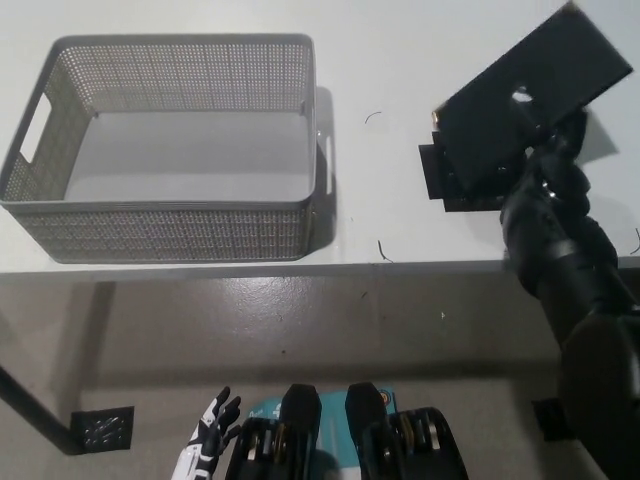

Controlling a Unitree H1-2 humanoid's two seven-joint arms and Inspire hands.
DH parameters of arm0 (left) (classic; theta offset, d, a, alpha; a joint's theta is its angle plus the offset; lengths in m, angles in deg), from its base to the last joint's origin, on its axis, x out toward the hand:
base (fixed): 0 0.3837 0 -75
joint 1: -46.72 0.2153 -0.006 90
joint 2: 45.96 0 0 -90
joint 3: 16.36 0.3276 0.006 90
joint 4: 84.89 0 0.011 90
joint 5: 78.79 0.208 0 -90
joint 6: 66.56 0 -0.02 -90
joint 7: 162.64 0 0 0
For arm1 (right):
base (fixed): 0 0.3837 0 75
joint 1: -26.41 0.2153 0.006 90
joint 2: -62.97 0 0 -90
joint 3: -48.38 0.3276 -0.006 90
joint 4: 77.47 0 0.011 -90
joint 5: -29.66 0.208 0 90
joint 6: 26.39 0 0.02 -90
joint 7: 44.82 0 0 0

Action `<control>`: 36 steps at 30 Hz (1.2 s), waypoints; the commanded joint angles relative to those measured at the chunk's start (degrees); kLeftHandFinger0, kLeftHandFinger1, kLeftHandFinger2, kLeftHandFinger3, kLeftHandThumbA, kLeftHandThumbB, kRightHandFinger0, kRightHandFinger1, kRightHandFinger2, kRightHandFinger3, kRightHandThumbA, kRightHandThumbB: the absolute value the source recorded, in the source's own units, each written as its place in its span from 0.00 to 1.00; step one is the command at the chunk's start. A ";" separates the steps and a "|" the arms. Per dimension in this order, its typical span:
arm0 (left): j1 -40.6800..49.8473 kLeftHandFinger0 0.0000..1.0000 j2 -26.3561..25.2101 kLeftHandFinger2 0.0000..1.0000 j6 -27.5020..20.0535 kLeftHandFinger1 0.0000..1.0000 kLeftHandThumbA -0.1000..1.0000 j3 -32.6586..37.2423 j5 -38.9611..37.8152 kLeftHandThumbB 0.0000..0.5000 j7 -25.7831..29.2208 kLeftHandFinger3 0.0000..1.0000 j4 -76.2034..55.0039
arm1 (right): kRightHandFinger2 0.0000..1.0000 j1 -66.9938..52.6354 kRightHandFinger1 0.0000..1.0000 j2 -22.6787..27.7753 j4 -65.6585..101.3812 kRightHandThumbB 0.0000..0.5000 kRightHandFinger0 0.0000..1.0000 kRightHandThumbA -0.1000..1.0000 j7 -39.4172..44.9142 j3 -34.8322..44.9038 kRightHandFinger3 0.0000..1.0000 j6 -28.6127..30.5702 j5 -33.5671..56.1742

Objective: A notebook is kept standing on the table on the right hand side and a container is kept on the left hand side and the robot uses its right hand to grab the notebook and places it in the container

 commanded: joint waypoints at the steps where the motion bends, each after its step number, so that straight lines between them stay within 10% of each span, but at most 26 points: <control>1: 0.55 1.00 -0.14 1.00 -2.49 1.00 1.00 0.09 -1.32 0.36 -0.70 1.00 -0.60 | 0.68 5.54 0.12 -2.81 16.88 0.14 0.00 0.00 6.41 3.56 0.77 -2.31 11.83; 7: 1.12 1.00 0.08 1.00 -1.80 1.00 1.00 0.42 0.18 0.38 -0.21 1.00 -0.78 | 0.74 4.91 0.20 -9.98 37.38 0.08 0.00 0.00 6.24 -0.95 0.96 -12.35 15.57; 21: 1.03 1.00 0.02 1.00 -2.60 1.00 1.00 0.88 -0.63 0.41 -1.05 1.00 -0.19 | 0.80 10.53 0.27 -21.99 34.00 0.12 0.00 0.00 3.44 -9.51 0.77 -10.87 11.39; 24: 0.67 1.00 0.01 1.00 -2.33 1.00 1.00 1.16 -0.44 0.43 -1.14 1.00 -0.29 | 0.85 12.31 0.35 -22.44 29.21 0.29 0.03 0.00 2.56 -11.48 0.85 -8.54 9.12; 31: 0.47 1.00 -0.06 1.00 -2.76 1.00 1.00 2.13 0.62 0.39 -0.87 1.00 0.15 | 0.74 15.31 0.33 -22.97 16.97 0.12 0.00 0.00 -0.24 -16.56 0.77 -4.53 3.81; 36: 0.38 1.00 -0.60 1.00 -2.78 1.00 1.00 2.66 1.66 0.43 -0.49 1.00 -0.19 | 0.67 16.32 0.24 -21.10 10.19 0.24 0.00 0.00 -3.52 -23.20 0.78 -3.14 -3.10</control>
